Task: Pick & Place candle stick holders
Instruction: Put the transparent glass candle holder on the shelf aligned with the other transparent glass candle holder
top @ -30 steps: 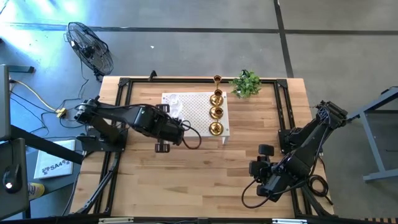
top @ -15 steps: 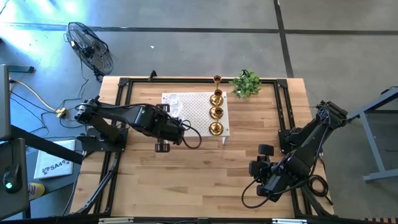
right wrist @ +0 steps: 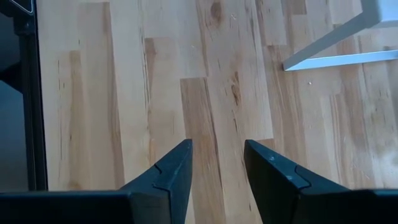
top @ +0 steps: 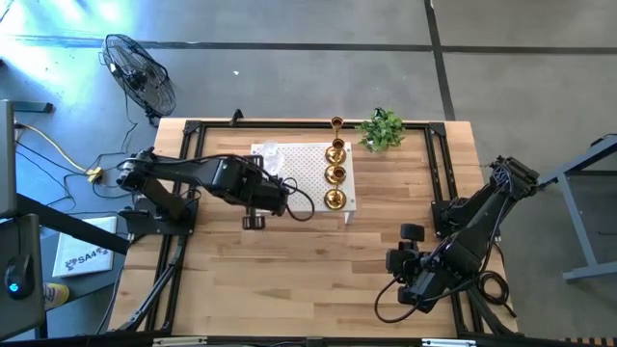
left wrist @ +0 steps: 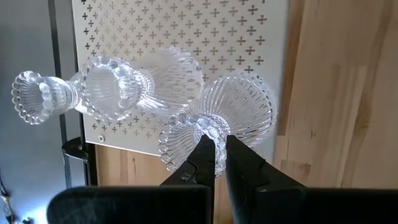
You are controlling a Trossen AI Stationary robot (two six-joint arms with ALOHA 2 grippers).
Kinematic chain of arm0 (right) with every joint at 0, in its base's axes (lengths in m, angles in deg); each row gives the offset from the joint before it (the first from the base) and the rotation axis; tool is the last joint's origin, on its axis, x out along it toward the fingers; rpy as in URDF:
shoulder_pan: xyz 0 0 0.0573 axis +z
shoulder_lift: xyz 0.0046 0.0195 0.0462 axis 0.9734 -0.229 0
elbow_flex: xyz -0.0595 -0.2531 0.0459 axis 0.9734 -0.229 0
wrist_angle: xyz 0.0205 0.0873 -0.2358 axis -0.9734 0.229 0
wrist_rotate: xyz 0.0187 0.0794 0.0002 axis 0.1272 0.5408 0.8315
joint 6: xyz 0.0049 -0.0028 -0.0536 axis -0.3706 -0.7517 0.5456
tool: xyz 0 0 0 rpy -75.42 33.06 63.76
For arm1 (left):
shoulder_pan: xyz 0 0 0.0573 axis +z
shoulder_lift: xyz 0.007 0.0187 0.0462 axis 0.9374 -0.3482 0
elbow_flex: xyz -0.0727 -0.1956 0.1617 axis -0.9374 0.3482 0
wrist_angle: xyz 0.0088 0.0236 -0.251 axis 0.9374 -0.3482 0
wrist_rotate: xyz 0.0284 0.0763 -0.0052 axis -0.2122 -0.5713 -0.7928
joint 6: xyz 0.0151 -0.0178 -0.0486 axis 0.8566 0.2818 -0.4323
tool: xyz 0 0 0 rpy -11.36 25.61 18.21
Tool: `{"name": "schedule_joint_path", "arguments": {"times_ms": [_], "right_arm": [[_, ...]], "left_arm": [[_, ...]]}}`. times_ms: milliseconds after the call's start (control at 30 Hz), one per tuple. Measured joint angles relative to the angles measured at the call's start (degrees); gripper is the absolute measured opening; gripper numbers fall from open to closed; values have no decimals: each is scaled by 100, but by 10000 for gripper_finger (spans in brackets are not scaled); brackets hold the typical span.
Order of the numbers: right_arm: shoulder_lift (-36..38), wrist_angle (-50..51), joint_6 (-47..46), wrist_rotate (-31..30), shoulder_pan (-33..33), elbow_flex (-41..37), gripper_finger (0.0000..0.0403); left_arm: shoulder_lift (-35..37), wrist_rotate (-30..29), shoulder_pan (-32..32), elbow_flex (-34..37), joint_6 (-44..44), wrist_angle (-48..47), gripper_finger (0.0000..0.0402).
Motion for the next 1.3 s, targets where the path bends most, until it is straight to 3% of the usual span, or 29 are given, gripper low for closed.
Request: {"name": "schedule_joint_path", "arguments": {"times_ms": [1300], "right_arm": [[2, -3, 166, 12, 0, 2, 137]], "left_arm": [[9, 353, 18, 0, -125, 6, 10]]}}
